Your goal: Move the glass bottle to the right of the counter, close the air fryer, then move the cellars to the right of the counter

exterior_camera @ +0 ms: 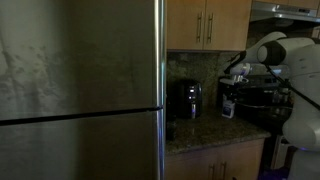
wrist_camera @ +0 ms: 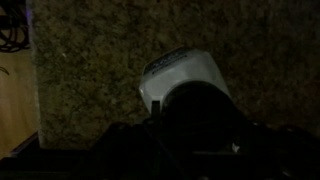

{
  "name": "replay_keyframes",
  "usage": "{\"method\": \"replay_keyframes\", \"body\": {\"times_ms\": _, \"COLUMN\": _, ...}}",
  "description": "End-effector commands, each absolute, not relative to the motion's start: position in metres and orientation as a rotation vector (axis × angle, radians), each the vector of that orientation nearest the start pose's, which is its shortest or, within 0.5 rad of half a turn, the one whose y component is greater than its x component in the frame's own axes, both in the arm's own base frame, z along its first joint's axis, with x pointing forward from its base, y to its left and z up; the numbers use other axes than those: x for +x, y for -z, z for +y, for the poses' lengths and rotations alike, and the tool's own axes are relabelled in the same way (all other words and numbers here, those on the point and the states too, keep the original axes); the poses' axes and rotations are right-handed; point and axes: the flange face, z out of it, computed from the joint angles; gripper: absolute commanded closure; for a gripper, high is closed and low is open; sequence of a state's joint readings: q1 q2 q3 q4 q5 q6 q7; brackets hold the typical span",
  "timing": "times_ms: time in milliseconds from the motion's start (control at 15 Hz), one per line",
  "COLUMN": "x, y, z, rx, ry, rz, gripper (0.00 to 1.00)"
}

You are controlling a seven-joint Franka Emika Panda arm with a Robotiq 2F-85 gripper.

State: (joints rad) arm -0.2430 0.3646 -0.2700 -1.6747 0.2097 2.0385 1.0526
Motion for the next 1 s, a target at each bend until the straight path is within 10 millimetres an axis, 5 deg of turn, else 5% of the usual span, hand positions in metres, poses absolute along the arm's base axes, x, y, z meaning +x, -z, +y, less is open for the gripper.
{"method": "replay_keyframes", "body": {"times_ms": 0, "x": 0.618, "y": -0.398, "z": -0.341, "rx": -1.841, "ry": 0.060, "rz": 2.395, "gripper": 0.69}}
{"method": "replay_keyframes", "body": {"times_ms": 67, "x": 0.600, "y": -0.393, "z": -0.326, "rx": -1.950, "ry": 0.016, "rz": 2.332, "gripper": 0.44}}
{"method": "replay_keyframes", "body": {"times_ms": 200, "x": 0.610, "y": -0.387, "z": -0.339, "rx": -1.889, "ry": 0.037, "rz": 2.392, "gripper": 0.44}}
{"method": "replay_keyframes", "body": {"times_ms": 267, "x": 0.613, "y": -0.385, "z": -0.341, "rx": -1.881, "ry": 0.041, "rz": 2.400, "gripper": 0.69}}
{"method": "replay_keyframes", "body": {"times_ms": 533, "x": 0.617, "y": -0.350, "z": -0.369, "rx": -1.697, "ry": 0.013, "rz": 2.537, "gripper": 0.69}}
{"method": "replay_keyframes", "body": {"times_ms": 933, "x": 0.614, "y": -0.350, "z": -0.405, "rx": -1.458, "ry": 0.089, "rz": 2.662, "gripper": 0.69}}
